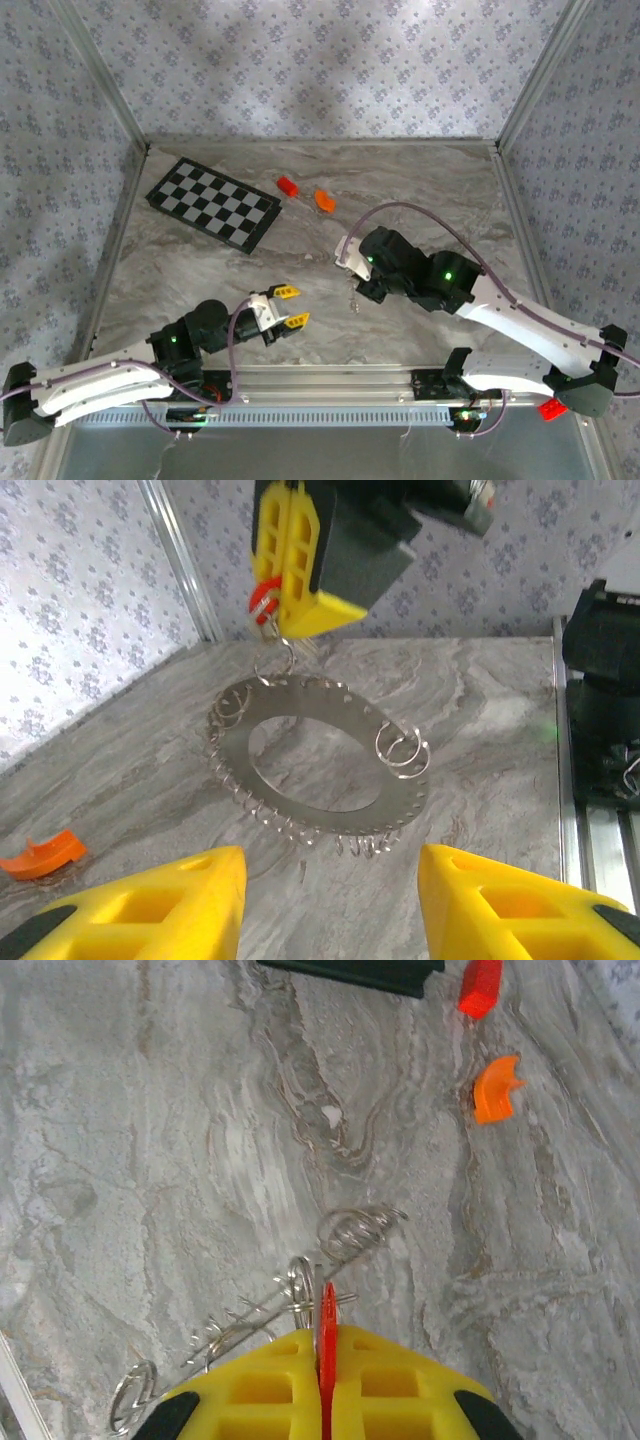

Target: Put the keys on the keyring

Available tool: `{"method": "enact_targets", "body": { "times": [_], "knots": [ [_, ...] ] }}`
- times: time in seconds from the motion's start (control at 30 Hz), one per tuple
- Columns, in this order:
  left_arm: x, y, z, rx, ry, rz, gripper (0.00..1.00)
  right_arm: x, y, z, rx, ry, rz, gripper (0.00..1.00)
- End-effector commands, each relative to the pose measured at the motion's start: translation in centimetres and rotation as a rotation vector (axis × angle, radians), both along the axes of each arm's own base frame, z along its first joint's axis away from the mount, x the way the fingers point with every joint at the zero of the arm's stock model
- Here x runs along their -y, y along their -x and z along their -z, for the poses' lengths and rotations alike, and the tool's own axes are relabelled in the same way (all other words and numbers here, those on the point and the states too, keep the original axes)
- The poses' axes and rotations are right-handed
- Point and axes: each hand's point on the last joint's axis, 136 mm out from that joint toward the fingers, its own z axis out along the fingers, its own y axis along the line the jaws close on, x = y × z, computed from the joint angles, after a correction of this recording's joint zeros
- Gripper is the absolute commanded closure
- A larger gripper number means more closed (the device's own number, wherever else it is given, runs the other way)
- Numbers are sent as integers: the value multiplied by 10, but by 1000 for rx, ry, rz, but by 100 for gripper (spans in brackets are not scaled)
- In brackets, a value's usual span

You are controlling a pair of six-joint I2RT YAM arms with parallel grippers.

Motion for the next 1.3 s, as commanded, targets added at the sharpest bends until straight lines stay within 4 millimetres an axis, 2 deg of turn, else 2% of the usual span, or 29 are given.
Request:
{"method": "enact_targets", "body": {
  "times": [0.0,0.2,0.37,0.47,0.77,1.27],
  "knots": [
    [-7,-3,-5,7,33,-32,48,-1,-7,-19,-27,-65,59,100],
    [-12,-3,-12,11,17,-39,38,9,-30,-16,-102,-101,193,100],
    [-9,0,-16,-7,29,-20,36,10,-50,-10,-109,-67,257,100],
    [-7,2,-20,-16,43,-7,31,5,-60,-8,-124,-63,276,100],
    [-6,1,-16,-51,27,-11,26,-14,-86,-8,-150,-117,287,100],
    [-8,-5,-11,-53,23,-46,20,-37,-123,15,-216,-191,318,100]
  ]
}}
